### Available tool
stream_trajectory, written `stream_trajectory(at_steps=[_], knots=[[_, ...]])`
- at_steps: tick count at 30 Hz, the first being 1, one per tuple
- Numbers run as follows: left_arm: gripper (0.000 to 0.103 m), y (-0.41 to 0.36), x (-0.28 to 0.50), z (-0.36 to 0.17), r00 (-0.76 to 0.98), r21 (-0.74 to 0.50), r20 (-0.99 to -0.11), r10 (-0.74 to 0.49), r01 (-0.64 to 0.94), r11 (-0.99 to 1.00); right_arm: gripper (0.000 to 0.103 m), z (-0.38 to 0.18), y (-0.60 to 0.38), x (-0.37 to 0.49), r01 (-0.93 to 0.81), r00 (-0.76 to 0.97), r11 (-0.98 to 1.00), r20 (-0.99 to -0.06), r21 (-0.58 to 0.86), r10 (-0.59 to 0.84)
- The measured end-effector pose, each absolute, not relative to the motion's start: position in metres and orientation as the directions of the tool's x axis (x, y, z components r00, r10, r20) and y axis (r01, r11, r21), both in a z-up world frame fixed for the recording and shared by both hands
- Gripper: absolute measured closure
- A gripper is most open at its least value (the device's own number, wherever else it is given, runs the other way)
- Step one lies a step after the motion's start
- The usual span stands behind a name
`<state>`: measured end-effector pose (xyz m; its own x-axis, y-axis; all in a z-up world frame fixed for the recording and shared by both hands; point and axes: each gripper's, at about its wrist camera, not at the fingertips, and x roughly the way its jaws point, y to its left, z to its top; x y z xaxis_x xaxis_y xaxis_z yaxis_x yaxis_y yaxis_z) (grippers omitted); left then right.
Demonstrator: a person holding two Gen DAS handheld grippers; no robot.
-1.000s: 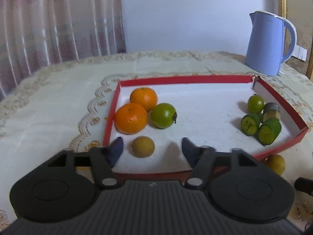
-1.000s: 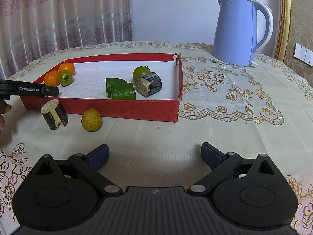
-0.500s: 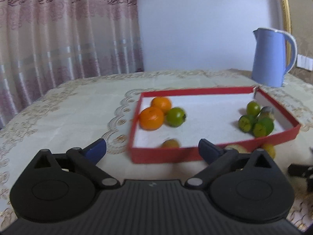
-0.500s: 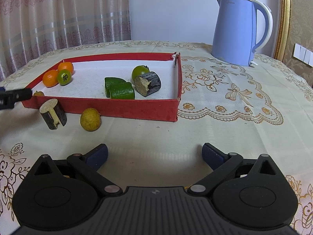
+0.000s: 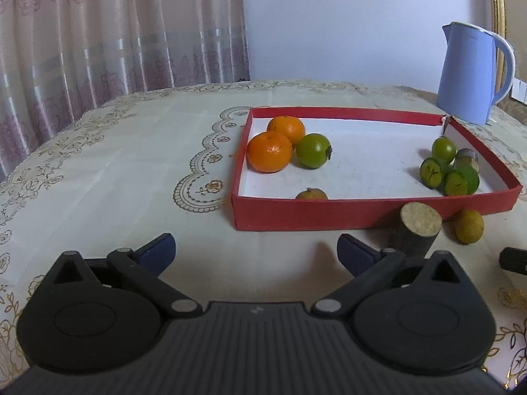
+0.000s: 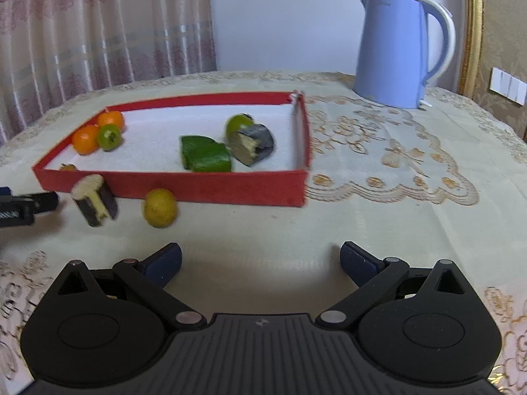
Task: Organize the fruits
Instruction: 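Lower the right gripper onto the yellow round fruit and close it, then carry the yellow fruit over the red tray and open the right gripper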
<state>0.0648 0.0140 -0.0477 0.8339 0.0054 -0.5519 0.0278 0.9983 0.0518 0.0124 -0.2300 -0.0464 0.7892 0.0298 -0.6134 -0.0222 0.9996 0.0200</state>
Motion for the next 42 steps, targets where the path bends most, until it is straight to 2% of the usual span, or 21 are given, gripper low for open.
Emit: stream_trajectory(at_steps=[9, 13, 15, 19, 21, 23, 36, 37, 38, 39, 42], knots=[[0.0, 0.013, 0.071, -0.052, 0.803, 0.054, -0.597, -0.003, 0.044, 0.998, 0.001, -0.035, -0.181, 0.029, -0.089, 0.819, 0.989, -0.574, -0.116, 0.007], [0.0, 0.017, 0.073, -0.052, 0.794, 0.024, -0.607, -0.022, 0.046, 0.999, 0.01, -0.037, -0.172, 0.039, -0.101, 0.811, 0.987, -0.585, -0.124, 0.009], [0.0, 0.018, 0.073, -0.052, 0.792, 0.012, -0.609, -0.03, 0.047, 0.999, 0.018, -0.039, -0.17, 0.044, -0.098, 0.806, 0.987, -0.591, -0.129, 0.003], [0.0, 0.019, 0.073, -0.052, 0.792, 0.009, -0.61, -0.032, 0.047, 0.999, 0.02, -0.042, -0.171, 0.046, -0.098, 0.799, 0.988, -0.601, -0.116, 0.009], [0.0, 0.02, 0.073, -0.052, 0.792, 0.009, -0.61, -0.032, 0.047, 0.999, 0.029, -0.042, -0.172, 0.046, -0.094, 0.799, 0.989, -0.601, -0.113, 0.007], [0.0, 0.019, 0.073, -0.052, 0.792, 0.008, -0.61, -0.033, 0.047, 0.999, 0.052, -0.041, -0.172, 0.045, -0.114, 0.792, 0.991, -0.609, -0.076, 0.044], [0.0, 0.018, 0.074, -0.053, 0.79, 0.005, -0.612, -0.034, 0.047, 0.999, 0.054, -0.042, -0.163, 0.042, -0.114, 0.804, 0.989, -0.593, -0.093, 0.037], [0.0, 0.018, 0.074, -0.053, 0.791, 0.007, -0.611, -0.033, 0.047, 0.999, 0.059, -0.042, -0.164, 0.042, -0.114, 0.805, 0.99, -0.592, -0.085, 0.042], [0.0, 0.018, 0.074, -0.053, 0.791, 0.007, -0.611, -0.033, 0.047, 0.999, 0.069, -0.042, -0.164, 0.042, -0.124, 0.803, 0.99, -0.594, -0.071, 0.058], [0.0, 0.018, 0.074, -0.053, 0.791, 0.006, -0.611, -0.034, 0.047, 0.999, 0.073, -0.041, -0.164, 0.041, -0.139, 0.799, 0.989, -0.596, -0.055, 0.079], [0.0, 0.018, 0.074, -0.053, 0.791, 0.006, -0.611, -0.034, 0.047, 0.999, 0.075, -0.042, -0.16, 0.038, -0.142, 0.804, 0.988, -0.59, -0.063, 0.078]])
